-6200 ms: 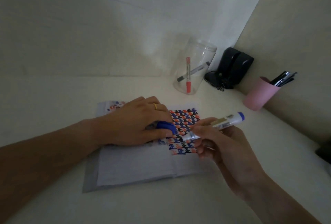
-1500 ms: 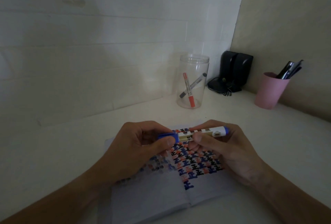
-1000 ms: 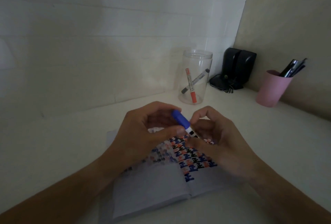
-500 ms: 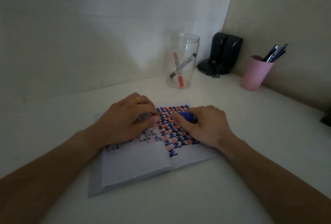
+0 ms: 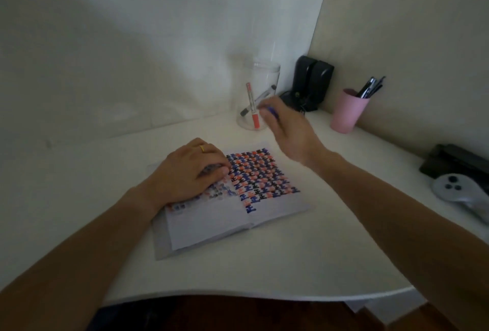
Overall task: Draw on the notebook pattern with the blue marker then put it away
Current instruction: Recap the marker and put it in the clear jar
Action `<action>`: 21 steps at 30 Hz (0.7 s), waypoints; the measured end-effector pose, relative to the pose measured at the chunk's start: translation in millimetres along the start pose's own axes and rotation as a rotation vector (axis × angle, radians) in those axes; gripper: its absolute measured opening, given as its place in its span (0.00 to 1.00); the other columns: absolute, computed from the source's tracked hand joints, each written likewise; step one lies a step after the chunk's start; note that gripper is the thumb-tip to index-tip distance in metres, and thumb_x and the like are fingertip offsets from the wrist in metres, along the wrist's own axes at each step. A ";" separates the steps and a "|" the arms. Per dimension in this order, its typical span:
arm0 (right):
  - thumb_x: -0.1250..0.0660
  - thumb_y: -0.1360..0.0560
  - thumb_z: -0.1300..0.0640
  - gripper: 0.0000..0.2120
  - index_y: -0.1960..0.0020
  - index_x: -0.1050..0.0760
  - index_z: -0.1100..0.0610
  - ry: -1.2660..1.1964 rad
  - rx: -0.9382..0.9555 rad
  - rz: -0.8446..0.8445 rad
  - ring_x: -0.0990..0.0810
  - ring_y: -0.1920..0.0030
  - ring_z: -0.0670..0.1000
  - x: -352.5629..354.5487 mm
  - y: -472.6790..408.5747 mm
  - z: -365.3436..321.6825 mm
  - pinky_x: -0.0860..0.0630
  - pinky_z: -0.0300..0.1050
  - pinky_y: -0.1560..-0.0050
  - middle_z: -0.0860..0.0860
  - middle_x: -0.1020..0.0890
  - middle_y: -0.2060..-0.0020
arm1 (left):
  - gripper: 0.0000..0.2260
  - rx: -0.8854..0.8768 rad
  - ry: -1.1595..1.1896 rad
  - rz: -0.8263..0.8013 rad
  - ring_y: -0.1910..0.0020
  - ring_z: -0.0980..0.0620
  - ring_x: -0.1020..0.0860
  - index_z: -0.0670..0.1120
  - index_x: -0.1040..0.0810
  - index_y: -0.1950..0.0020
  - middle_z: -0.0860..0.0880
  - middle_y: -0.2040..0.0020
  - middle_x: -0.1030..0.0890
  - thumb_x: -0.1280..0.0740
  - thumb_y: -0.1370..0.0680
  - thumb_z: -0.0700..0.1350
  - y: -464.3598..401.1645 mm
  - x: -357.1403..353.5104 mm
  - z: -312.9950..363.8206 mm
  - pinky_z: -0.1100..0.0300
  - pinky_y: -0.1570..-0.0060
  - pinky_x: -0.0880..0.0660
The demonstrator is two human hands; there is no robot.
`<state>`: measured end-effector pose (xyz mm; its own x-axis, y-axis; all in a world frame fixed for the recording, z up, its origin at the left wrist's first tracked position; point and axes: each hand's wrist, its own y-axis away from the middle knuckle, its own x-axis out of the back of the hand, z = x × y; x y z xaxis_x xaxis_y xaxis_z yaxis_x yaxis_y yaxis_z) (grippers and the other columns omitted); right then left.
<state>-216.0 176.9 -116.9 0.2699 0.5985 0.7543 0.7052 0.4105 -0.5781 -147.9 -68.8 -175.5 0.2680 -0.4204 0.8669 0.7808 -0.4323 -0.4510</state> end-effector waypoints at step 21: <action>0.32 0.23 0.63 0.10 0.42 0.19 0.58 -0.261 -0.276 0.786 0.19 0.56 0.49 37.1 -154.8 16.3 0.20 0.38 0.52 0.55 0.16 0.48 | 0.16 0.014 -0.015 0.061 0.43 0.52 0.23 0.54 0.19 0.39 0.54 0.43 0.16 0.42 0.18 0.58 -1.1 -3.1 -4.3 0.50 0.48 0.23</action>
<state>-325.8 146.8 -4.6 0.6099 0.7907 0.0537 0.5203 -0.3483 -0.7797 -151.9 -70.4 -178.5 0.3237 -0.4335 0.8410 0.7707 -0.3948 -0.5001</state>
